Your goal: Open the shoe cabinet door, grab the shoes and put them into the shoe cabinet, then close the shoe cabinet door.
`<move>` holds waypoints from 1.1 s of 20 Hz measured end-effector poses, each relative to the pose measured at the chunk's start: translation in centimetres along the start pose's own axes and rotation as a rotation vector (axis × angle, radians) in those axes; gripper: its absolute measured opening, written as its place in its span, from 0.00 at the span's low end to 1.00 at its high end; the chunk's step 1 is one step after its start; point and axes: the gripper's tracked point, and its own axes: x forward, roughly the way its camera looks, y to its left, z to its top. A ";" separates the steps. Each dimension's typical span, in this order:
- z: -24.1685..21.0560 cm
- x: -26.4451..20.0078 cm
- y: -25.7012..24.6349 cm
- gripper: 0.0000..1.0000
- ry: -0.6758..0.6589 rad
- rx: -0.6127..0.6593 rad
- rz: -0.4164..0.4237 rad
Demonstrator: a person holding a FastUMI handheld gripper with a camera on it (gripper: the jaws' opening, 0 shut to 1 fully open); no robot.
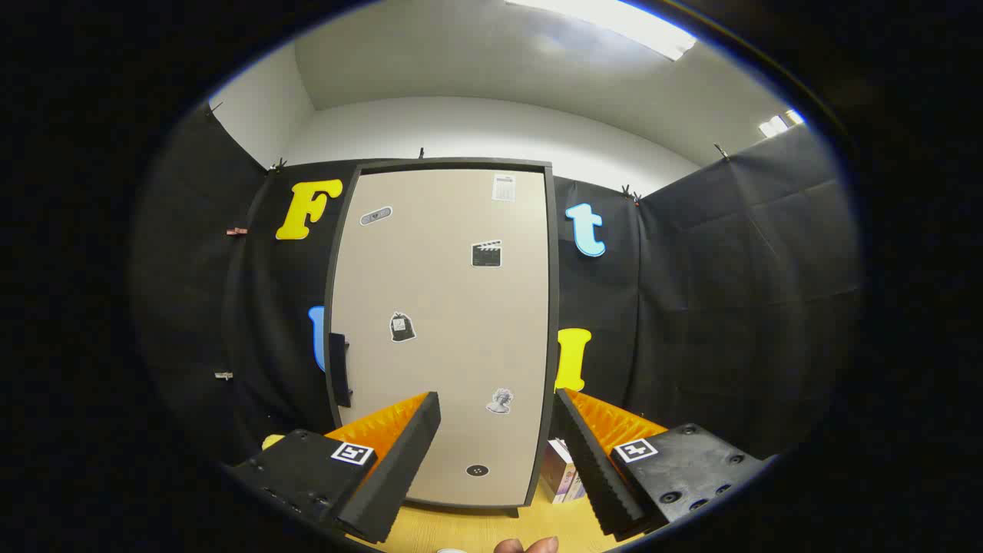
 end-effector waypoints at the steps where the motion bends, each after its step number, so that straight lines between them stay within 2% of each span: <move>1: -0.2 0.3 0.1 0.97 0.005 -0.015 0.002; 9: -1.5 2.1 3.0 0.97 0.054 -0.081 0.051; 12: -1.6 2.5 4.3 0.97 0.076 -0.038 0.061; 22: -1.9 2.7 4.9 0.97 0.111 0.037 0.023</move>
